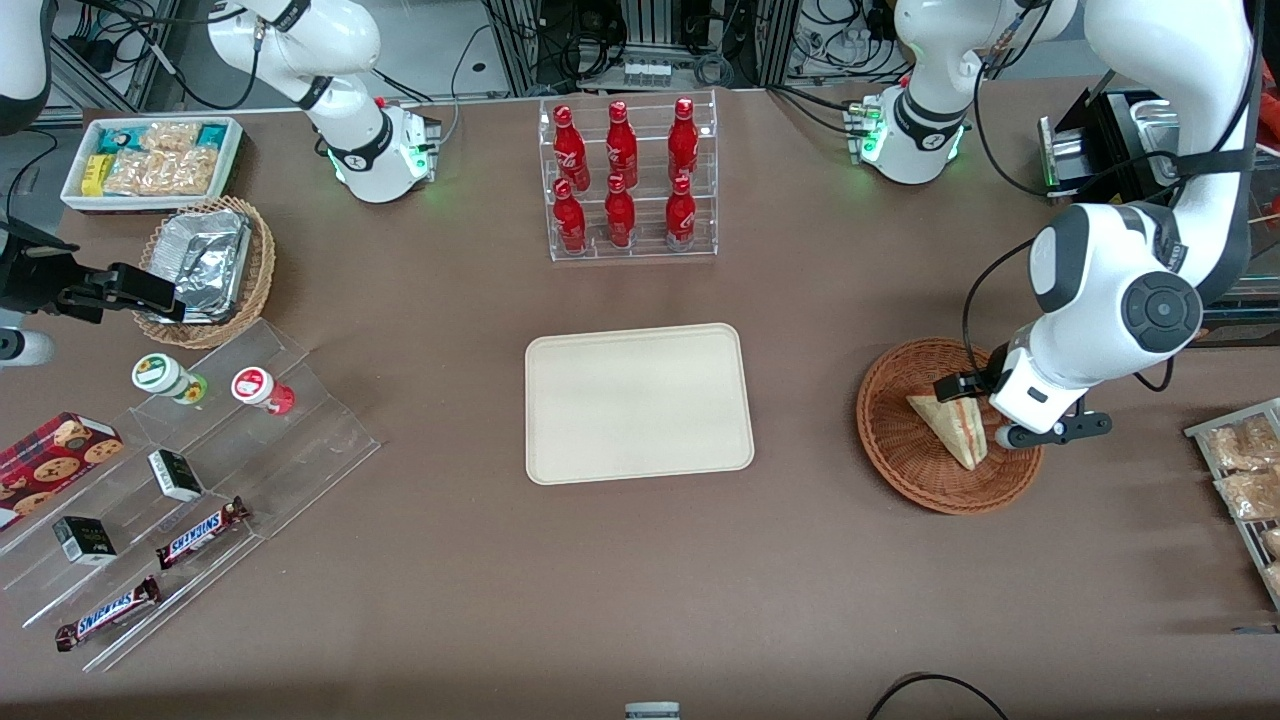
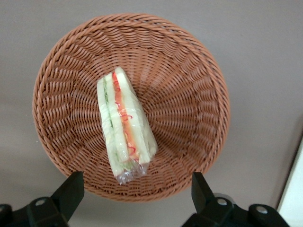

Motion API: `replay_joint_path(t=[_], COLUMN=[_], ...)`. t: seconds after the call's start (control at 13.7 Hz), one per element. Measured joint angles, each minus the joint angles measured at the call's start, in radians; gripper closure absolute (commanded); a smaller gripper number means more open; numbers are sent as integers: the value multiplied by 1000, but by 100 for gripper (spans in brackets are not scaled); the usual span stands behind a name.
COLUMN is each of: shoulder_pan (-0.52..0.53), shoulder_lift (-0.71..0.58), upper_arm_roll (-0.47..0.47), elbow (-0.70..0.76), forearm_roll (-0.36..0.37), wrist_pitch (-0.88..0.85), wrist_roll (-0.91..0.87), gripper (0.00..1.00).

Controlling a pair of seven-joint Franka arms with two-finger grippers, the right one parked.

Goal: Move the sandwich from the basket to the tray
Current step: 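Lower the open left gripper around the sandwich and close it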

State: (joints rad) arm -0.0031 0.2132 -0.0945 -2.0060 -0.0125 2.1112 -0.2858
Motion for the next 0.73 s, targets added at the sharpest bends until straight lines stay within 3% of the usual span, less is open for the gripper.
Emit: replay_joint_path(t=[0.73], shoulder_pan=[16], shoulder_lift=[-2], upper_arm_roll=[3], elbow=[-118], forearm_roll=[-1], wrist_pitch=[190], wrist_roll=[-318], gripper=[0])
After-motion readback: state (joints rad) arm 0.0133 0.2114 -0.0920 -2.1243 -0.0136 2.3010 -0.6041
